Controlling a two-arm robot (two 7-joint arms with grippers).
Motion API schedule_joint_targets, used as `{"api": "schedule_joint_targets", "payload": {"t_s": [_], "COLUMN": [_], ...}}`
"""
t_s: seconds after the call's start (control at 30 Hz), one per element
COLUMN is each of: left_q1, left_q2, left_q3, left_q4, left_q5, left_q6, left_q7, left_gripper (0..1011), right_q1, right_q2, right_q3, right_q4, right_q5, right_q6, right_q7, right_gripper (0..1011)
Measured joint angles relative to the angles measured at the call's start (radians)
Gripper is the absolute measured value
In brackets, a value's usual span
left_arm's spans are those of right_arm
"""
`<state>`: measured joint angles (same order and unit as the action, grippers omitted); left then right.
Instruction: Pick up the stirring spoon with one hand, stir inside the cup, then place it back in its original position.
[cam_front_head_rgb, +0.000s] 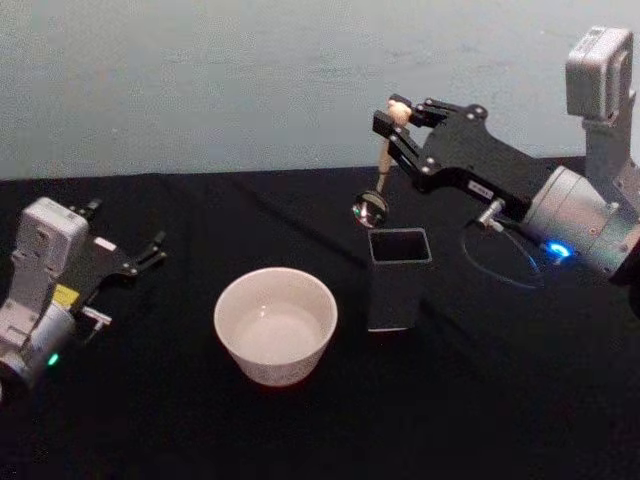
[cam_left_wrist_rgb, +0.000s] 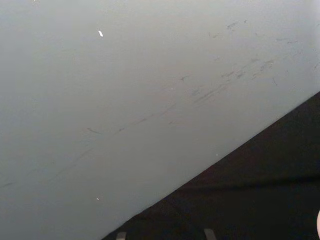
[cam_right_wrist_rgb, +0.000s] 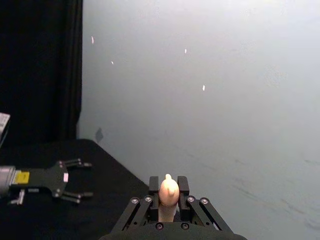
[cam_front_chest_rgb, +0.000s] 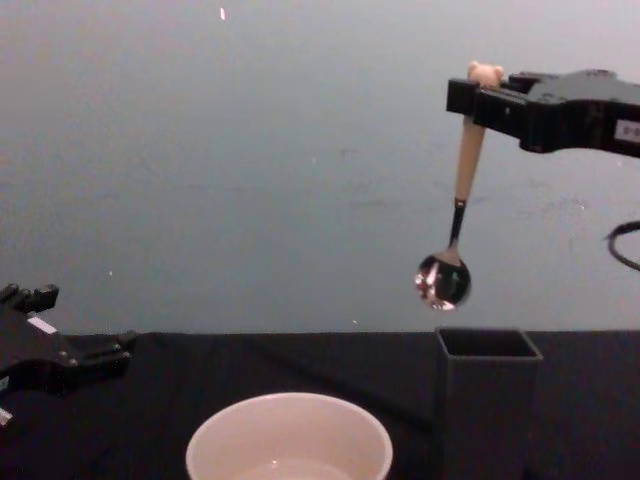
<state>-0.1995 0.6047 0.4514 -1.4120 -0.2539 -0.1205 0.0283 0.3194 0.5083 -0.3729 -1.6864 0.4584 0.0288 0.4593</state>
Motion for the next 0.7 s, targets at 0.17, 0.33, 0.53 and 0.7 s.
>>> {"api": "schedule_joint_targets", "payload": {"t_s": [0.17,0.33,0.53,0.7], "left_q1": [0.000,0.000,0.000,0.000], "left_q2": [0.000,0.000,0.000,0.000], "left_q3": [0.000,0.000,0.000,0.000], "left_q4": [0.000,0.000,0.000,0.000], "left_q5": [0.000,0.000,0.000,0.000], "left_q6": [0.000,0.000,0.000,0.000], "left_q7": [0.000,0.000,0.000,0.000], "left_gripper": [1001,1001,1002,1001], "right_q1": [-0.021,-0.035,-0.047,-0.061], "right_q2": [0.018,0.028,0.031,0.009], "right_q3": [0.010,0.020,0.024,0.018], "right_q4": [-0.021,-0.028,-0.030,-0.011], "right_q5": [-0.016,-0.023,-0.026,-0.029], "right_q6": [0.032,0.052,0.068,0.083], "right_q7": [-0.021,-0.032,-0.032,-0.052], "right_gripper": [214,214,214,214]}}
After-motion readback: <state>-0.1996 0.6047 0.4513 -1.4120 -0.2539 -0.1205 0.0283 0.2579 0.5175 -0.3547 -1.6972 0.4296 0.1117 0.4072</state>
